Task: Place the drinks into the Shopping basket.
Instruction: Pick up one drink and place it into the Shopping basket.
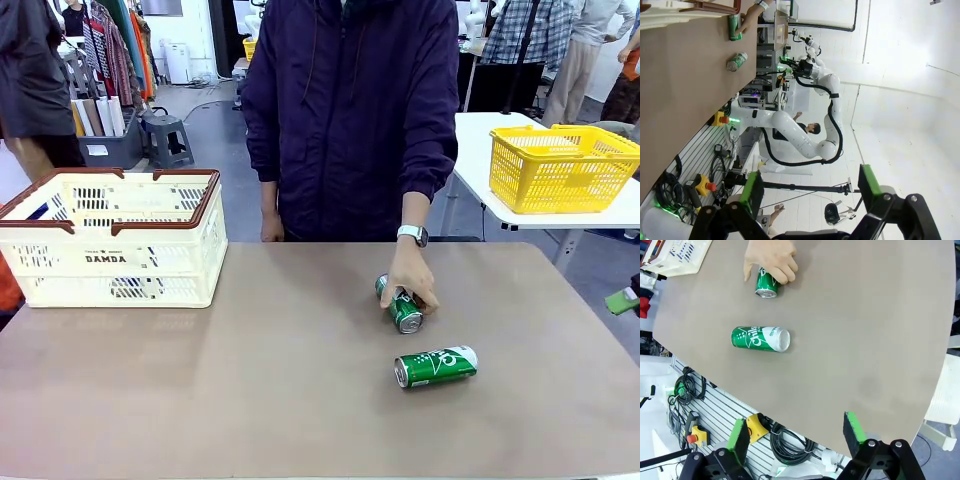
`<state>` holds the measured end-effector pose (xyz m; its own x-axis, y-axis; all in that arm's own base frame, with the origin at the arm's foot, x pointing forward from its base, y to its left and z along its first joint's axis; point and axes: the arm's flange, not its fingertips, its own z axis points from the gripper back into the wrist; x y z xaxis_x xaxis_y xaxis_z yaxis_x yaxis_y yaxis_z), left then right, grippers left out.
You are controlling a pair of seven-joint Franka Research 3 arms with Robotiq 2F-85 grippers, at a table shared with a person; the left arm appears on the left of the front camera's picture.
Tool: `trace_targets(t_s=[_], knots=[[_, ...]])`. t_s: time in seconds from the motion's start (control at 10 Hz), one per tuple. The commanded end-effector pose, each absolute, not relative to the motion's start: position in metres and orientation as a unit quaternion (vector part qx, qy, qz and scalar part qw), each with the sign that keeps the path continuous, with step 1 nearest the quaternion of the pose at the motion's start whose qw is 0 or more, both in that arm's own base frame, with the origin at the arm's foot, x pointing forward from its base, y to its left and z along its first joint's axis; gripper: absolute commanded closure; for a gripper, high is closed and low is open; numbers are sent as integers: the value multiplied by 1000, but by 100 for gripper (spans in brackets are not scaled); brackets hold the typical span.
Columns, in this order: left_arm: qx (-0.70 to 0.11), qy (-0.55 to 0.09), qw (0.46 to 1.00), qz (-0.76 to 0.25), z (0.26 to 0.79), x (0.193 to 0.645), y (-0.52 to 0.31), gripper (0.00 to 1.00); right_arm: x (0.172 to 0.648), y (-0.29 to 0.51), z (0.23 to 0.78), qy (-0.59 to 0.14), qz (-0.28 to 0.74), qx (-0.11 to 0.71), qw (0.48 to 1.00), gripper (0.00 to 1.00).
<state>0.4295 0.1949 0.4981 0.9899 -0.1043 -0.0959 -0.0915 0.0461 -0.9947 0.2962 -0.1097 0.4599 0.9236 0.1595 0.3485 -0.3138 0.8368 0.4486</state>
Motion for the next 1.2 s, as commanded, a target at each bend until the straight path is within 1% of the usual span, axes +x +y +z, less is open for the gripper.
trace_targets(t_s=[0.0, 0.2, 0.3, 0.4, 0.6, 0.8, 0.9, 1.1], knots=[[-696, 69, 715, 0, 502, 426, 197, 0, 319, -27, 483, -175, 129, 199, 956, 0], [-696, 69, 715, 0, 502, 426, 197, 0, 327, -3, 479, -189, 132, 182, 956, 0], [-696, 69, 715, 0, 502, 426, 197, 0, 334, 22, 476, -195, 148, 202, 948, 0], [-696, 69, 715, 0, 502, 426, 197, 0, 340, 34, 474, -182, 156, 197, 951, 0], [-696, 69, 715, 0, 502, 426, 197, 0, 340, -4, 480, -195, 116, 195, 954, 0], [-696, 69, 715, 0, 502, 426, 197, 0, 320, -69, 487, -214, 61, 190, 956, 0], [-696, 69, 715, 0, 502, 426, 197, 0, 313, -85, 485, -209, 43, 190, 958, 0], [-696, 69, 715, 0, 502, 426, 197, 0, 310, -73, 472, -207, 40, 175, 962, 0]])
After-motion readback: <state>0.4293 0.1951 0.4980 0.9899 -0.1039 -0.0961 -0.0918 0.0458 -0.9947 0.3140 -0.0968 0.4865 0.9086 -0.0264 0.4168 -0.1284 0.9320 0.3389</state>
